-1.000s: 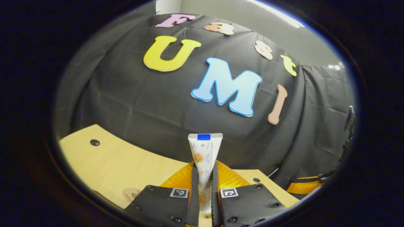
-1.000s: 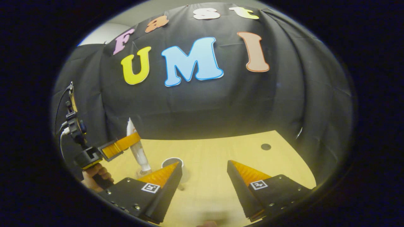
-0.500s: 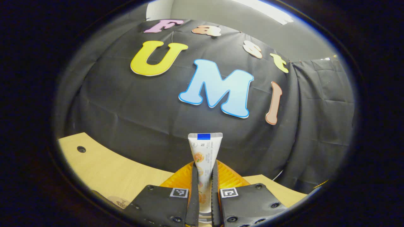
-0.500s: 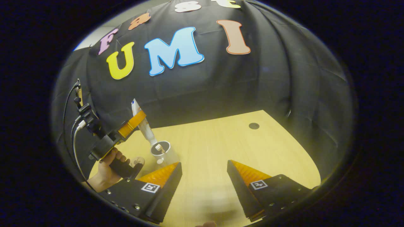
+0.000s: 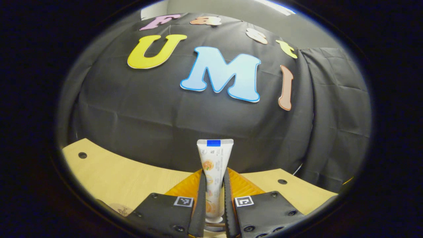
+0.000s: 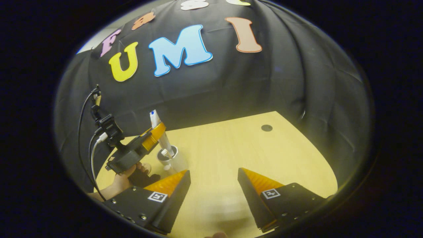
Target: Put the toothbrush and toothpaste on the desktop into the cup, then pick up the cup and place it on the coaster on the desktop.
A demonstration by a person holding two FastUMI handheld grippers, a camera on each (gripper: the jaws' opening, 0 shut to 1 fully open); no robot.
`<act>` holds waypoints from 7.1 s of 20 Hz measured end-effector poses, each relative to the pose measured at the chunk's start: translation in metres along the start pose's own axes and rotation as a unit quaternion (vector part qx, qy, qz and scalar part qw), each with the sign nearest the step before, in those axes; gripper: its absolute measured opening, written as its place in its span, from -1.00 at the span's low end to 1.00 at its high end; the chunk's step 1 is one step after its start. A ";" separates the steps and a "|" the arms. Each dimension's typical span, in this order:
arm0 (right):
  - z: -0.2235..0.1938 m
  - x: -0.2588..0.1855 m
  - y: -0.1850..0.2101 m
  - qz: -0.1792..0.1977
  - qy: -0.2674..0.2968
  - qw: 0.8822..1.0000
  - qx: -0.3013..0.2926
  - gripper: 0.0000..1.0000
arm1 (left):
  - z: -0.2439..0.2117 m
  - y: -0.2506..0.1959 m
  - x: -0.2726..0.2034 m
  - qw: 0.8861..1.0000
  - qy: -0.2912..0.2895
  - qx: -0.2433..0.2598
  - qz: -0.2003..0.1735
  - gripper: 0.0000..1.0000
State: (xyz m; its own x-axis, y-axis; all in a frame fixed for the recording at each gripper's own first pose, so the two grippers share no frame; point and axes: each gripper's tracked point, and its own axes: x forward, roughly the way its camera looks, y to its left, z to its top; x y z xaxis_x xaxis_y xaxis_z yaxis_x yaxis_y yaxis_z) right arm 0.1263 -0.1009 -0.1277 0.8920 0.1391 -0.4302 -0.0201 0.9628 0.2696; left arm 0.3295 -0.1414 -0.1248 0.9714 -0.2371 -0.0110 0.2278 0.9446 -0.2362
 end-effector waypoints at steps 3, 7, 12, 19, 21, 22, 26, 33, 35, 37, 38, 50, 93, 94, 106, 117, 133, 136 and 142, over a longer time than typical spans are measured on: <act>-0.004 0.004 0.005 0.002 0.008 1.000 0.003 0.76 | -0.001 -0.004 -0.003 1.000 0.005 0.003 -0.013 -0.29; -0.003 0.007 0.013 0.004 0.011 1.000 0.008 0.77 | 0.006 -0.006 -0.005 1.000 0.002 0.010 -0.022 0.07; -0.007 0.011 0.024 0.010 0.019 1.000 0.014 0.77 | 0.004 -0.007 -0.013 1.000 0.012 0.014 -0.023 0.58; -0.014 0.022 0.039 0.023 0.036 0.999 0.001 0.75 | 0.038 0.008 -0.043 1.000 -0.017 -0.008 -0.012 0.82; -0.016 0.029 0.047 0.030 0.044 0.999 -0.008 0.75 | 0.054 0.018 -0.055 1.000 -0.030 -0.007 -0.003 0.83; -0.018 0.033 0.050 0.035 0.047 0.998 -0.012 0.75 | 0.062 0.022 -0.063 0.999 -0.035 -0.005 -0.001 0.86; -0.025 0.049 0.073 0.055 0.066 0.996 -0.016 0.76 | 0.090 0.052 -0.096 0.998 -0.057 0.004 0.032 0.90; -0.042 0.089 0.101 0.074 0.101 0.991 -0.054 0.75 | 0.117 0.076 -0.140 0.995 -0.063 0.035 0.071 0.89; -0.044 0.098 0.109 0.075 0.108 0.989 -0.068 0.75 | 0.117 0.077 -0.147 0.995 -0.058 0.033 0.073 0.89; -0.048 0.108 0.114 0.070 0.118 0.987 -0.083 0.75 | 0.115 0.080 -0.153 0.995 -0.051 0.027 0.078 0.90; -0.050 0.113 0.116 0.066 0.123 0.986 -0.091 0.75 | 0.114 0.081 -0.157 0.995 -0.049 0.023 0.079 0.90; -0.083 0.163 0.122 0.028 0.207 0.961 -0.181 0.75 | 0.109 0.110 -0.188 0.993 -0.041 -0.011 0.109 0.90; -0.115 0.155 0.295 0.099 0.235 0.945 -0.207 -0.59 | 0.137 0.226 -0.328 0.981 -0.062 -0.023 0.184 0.90; -0.116 0.154 0.295 0.100 0.238 0.944 -0.204 -0.59 | 0.136 0.228 -0.329 0.981 -0.061 -0.023 0.183 0.90; -0.112 0.149 0.294 0.089 0.244 0.945 -0.199 -0.60 | 0.129 0.239 -0.331 0.983 -0.046 -0.027 0.176 0.90; -0.103 0.140 0.295 0.110 0.235 0.944 -0.203 -0.12 | 0.131 0.231 -0.334 0.980 -0.045 -0.031 0.190 0.89; 0.046 -0.037 0.195 0.059 -0.058 0.987 -0.136 0.73 | 0.160 0.127 -0.312 0.987 -0.058 0.023 0.148 0.89; 0.079 -0.072 0.165 0.015 -0.141 0.981 -0.135 0.73 | 0.168 0.112 -0.314 0.987 -0.066 0.035 0.144 0.89; 0.108 -0.126 0.149 -0.046 -0.249 0.951 -0.178 0.72 | 0.184 0.086 -0.321 0.988 -0.069 0.059 0.129 0.89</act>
State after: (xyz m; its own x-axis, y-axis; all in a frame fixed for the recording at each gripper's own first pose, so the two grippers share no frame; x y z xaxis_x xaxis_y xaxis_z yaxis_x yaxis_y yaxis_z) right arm 0.0598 -0.0003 0.0599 0.9989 0.0092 0.0464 -0.0047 0.9953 -0.0964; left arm 0.0498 0.0580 0.0368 0.9962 0.0394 0.0778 -0.0291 0.9913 -0.1284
